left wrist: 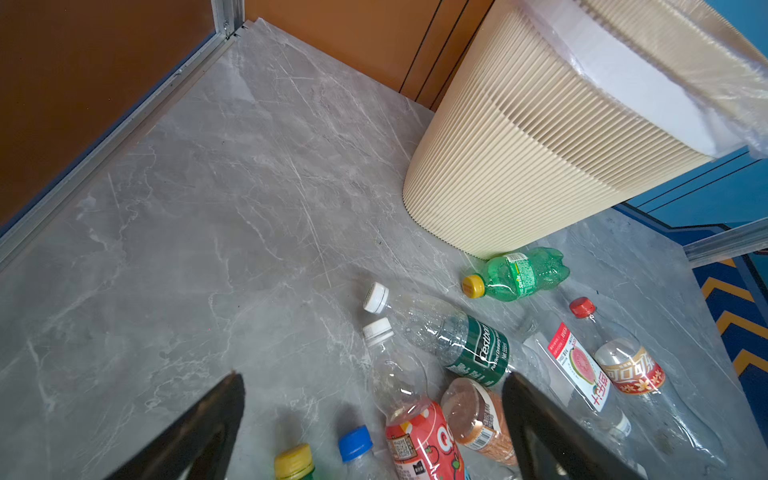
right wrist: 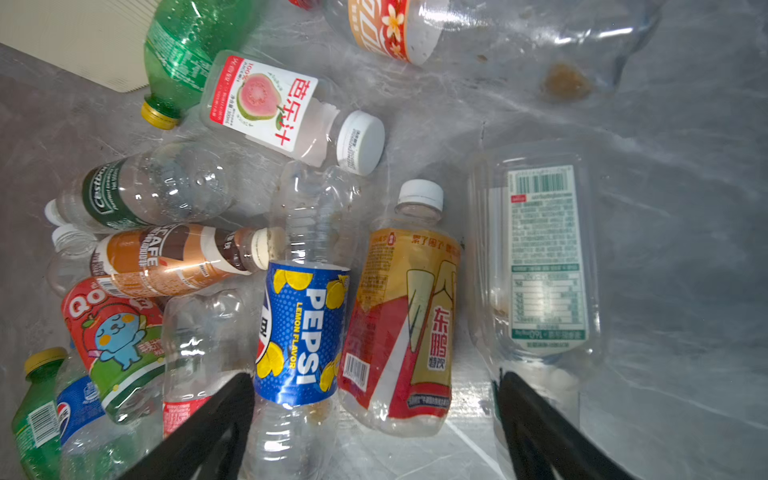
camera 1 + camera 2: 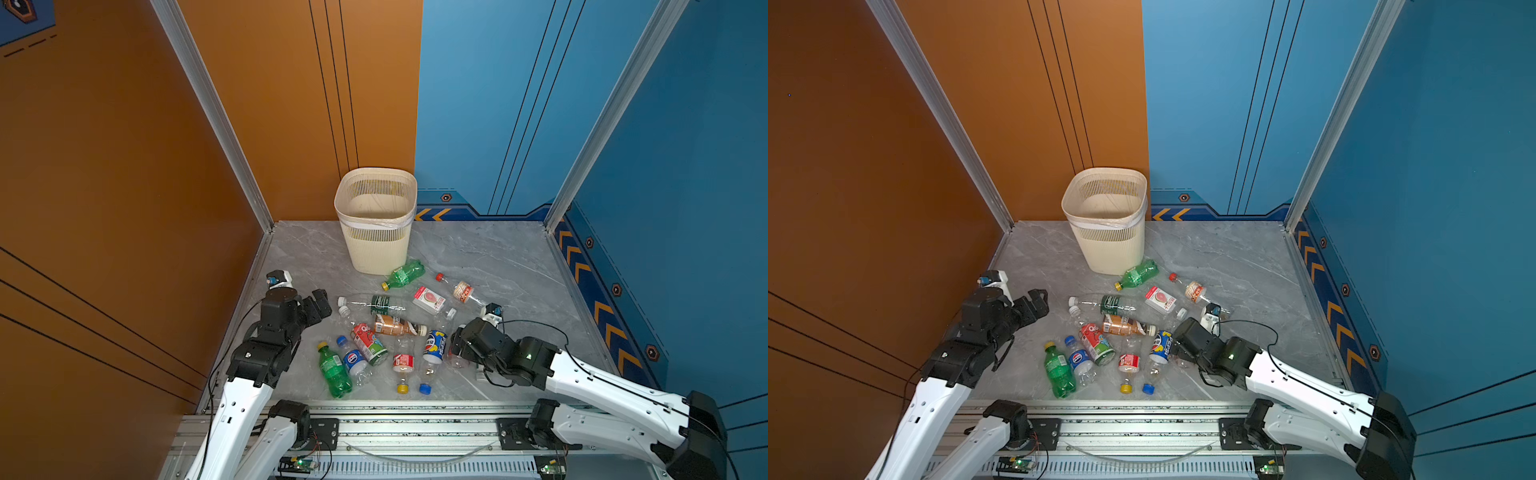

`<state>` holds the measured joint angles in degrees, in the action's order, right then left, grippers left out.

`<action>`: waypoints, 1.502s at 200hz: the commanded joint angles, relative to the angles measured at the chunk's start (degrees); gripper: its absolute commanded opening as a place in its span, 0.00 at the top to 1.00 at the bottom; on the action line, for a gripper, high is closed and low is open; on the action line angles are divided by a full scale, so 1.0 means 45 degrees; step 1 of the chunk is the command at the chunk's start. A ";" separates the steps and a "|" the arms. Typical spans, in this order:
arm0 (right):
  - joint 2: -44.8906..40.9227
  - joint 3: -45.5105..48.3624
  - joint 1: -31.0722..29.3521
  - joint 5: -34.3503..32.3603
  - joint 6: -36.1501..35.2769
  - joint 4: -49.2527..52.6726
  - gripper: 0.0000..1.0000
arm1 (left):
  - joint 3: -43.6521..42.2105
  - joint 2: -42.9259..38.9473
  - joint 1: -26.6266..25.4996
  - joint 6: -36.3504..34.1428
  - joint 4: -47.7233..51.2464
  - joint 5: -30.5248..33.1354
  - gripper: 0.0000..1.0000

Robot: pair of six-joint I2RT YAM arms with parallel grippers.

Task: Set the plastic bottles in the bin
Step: 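Withdraw the left gripper while the right gripper reaches into the bottle pile, then grasp the yellow-labelled bottle with white cap using the right gripper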

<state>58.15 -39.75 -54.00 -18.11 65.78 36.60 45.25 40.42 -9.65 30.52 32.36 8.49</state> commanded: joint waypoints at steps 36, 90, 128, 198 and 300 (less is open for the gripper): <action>0.0800 0.0658 0.0466 0.0049 0.0339 -0.1218 0.12 | -0.0344 -0.0438 0.0401 0.0051 0.0209 -0.0349 0.02; 0.1659 0.0598 0.0662 0.0274 0.0207 -0.1520 0.14 | -0.0448 -0.0465 0.0639 0.0149 0.0235 -0.0578 0.02; 0.2195 0.0665 0.0749 0.0295 0.0323 -0.1724 0.18 | -0.0525 -0.0462 0.0738 0.0188 0.0242 -0.0735 0.02; 0.3198 0.1042 0.0866 0.0304 0.0765 -0.2662 0.21 | -0.0545 -0.0558 0.0913 0.0151 0.0430 -0.0803 0.02; 0.3387 0.0674 0.0946 -0.0129 0.0472 -0.2917 0.44 | -0.0718 -0.0711 0.1168 0.0218 0.0622 -0.0779 0.02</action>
<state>75.24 -35.53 -50.06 -16.78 68.88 22.33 43.38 37.69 -4.89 31.16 34.09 5.78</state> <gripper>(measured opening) 0.599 0.976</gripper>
